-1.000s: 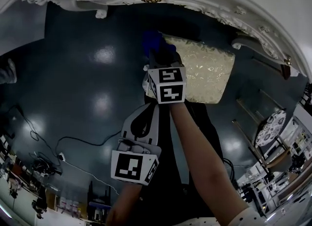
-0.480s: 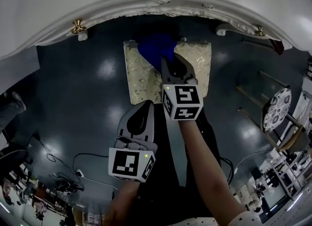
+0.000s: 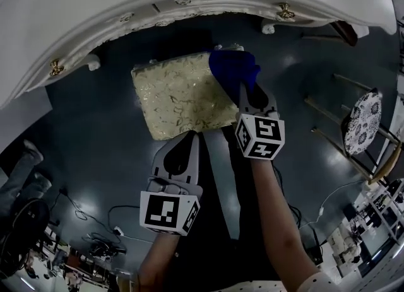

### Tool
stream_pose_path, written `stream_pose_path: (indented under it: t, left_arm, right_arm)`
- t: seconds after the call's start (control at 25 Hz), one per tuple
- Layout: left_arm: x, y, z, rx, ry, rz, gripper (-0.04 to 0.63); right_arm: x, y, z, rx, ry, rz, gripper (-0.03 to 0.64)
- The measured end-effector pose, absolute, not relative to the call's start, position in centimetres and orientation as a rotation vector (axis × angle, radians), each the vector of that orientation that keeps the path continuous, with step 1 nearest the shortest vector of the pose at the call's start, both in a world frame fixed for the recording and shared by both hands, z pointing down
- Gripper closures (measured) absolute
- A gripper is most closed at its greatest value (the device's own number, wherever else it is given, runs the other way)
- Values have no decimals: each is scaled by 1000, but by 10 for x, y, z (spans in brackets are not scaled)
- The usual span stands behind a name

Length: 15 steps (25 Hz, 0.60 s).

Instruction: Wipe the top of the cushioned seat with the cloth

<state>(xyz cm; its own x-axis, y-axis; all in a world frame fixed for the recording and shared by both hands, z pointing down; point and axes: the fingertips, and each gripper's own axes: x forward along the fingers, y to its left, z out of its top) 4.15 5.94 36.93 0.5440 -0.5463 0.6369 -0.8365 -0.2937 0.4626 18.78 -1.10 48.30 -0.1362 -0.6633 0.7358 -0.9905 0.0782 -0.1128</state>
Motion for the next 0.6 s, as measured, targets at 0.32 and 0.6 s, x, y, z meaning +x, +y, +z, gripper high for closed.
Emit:
stream_pose_path:
  t: [0.32,0.6]
  left_arm:
    - [71,70,372,1982,-1109,488,598]
    - [67,75,377,1977,-1109,506,598]
  right_arm:
    - [231,21,539,1540,-1738,881,557]
    - [225,18,565,1483,-1693,849,557]
